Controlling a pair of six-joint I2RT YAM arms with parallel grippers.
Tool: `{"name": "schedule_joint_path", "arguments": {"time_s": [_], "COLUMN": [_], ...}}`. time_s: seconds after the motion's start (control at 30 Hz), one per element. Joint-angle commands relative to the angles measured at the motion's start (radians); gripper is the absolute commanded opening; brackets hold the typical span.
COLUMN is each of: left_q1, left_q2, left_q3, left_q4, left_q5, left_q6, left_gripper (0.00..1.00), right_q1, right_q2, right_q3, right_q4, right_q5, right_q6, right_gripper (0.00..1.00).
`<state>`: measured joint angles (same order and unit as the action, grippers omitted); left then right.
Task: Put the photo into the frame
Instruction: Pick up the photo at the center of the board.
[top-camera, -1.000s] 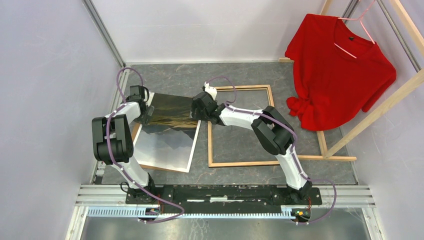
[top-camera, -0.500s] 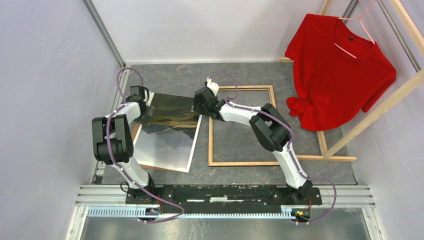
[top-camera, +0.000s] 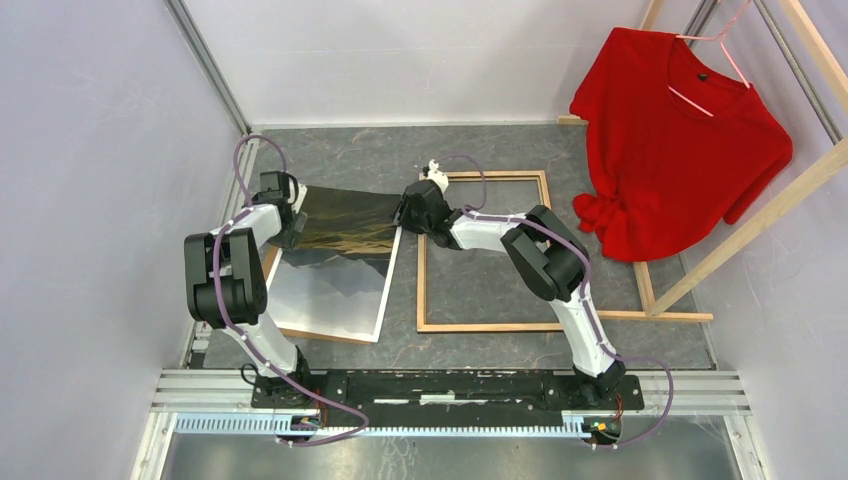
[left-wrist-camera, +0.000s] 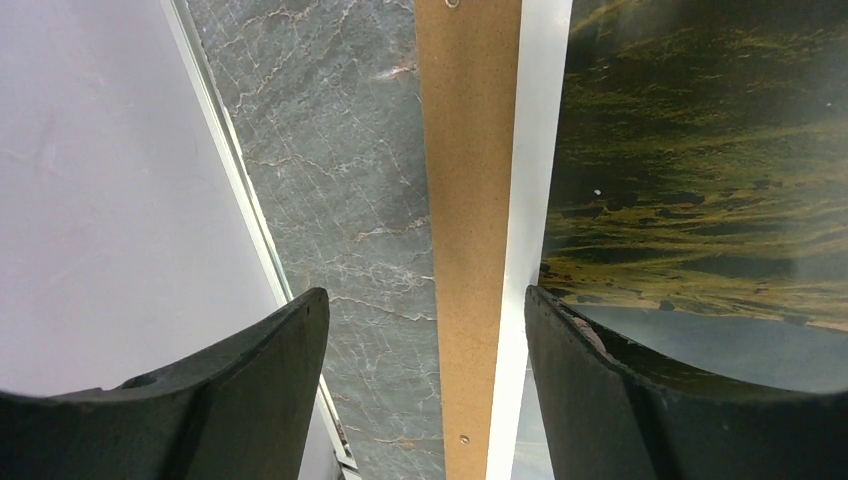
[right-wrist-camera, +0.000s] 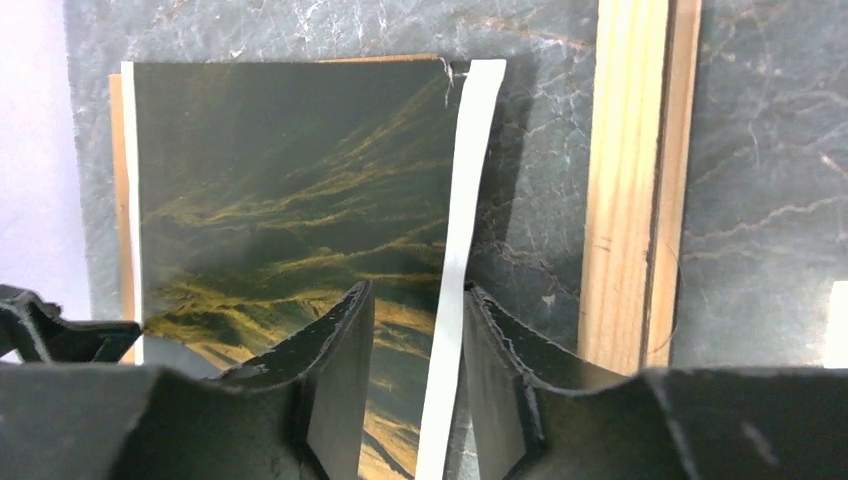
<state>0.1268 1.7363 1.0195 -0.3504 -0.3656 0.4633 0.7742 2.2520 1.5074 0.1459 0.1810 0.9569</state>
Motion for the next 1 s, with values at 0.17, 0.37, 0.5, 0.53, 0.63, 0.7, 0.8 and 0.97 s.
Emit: {"name": "schedule_joint_path", "arguments": {"time_s": [0.17, 0.37, 0.5, 0.53, 0.63, 0.7, 0.8, 0.97], "left_q1": [0.003, 0.003, 0.002, 0.002, 0.002, 0.003, 0.003, 0.003], "left_q2": [0.018, 0.017, 0.014, 0.013, 0.011, 0.011, 0.01, 0.002], "left_q3": [-0.017, -0.022, -0.021, -0.021, -0.013, -0.009, -0.002, -0.001], "left_q4": [0.014, 0.014, 0.013, 0.013, 0.004, 0.0, -0.005, -0.013], "left_q5": [0.008, 0.008, 0.008, 0.008, 0.011, 0.009, 0.009, 0.011], "left_q6": [0.04, 0.04, 0.04, 0.039, 0.041, 0.04, 0.038, 0.038], "left_gripper": [0.78, 0.78, 0.78, 0.78, 0.78, 0.78, 0.78, 0.78], "right_q1": [-0.006, -0.006, -0.004, -0.005, -0.006, -0.004, -0.005, -0.004], "right_q2": [-0.077, -0.106, -0.125, -0.129, -0.147, -0.156, -0.151, -0.109], "right_q3": [-0.133, -0.171, -0.185, -0.191, -0.204, -0.208, -0.189, -0.141], "right_q4": [0.212, 0.298, 0.315, 0.318, 0.327, 0.33, 0.317, 0.296], "right_q5": [-0.111, -0.146, -0.163, -0.164, -0.169, -0.174, -0.179, -0.228], "right_q6": [0.092, 0.102, 0.099, 0.099, 0.088, 0.08, 0.069, 0.063], "right_gripper": [0.3, 0.27, 0.28, 0.28, 0.27, 0.24, 0.09, 0.25]}}
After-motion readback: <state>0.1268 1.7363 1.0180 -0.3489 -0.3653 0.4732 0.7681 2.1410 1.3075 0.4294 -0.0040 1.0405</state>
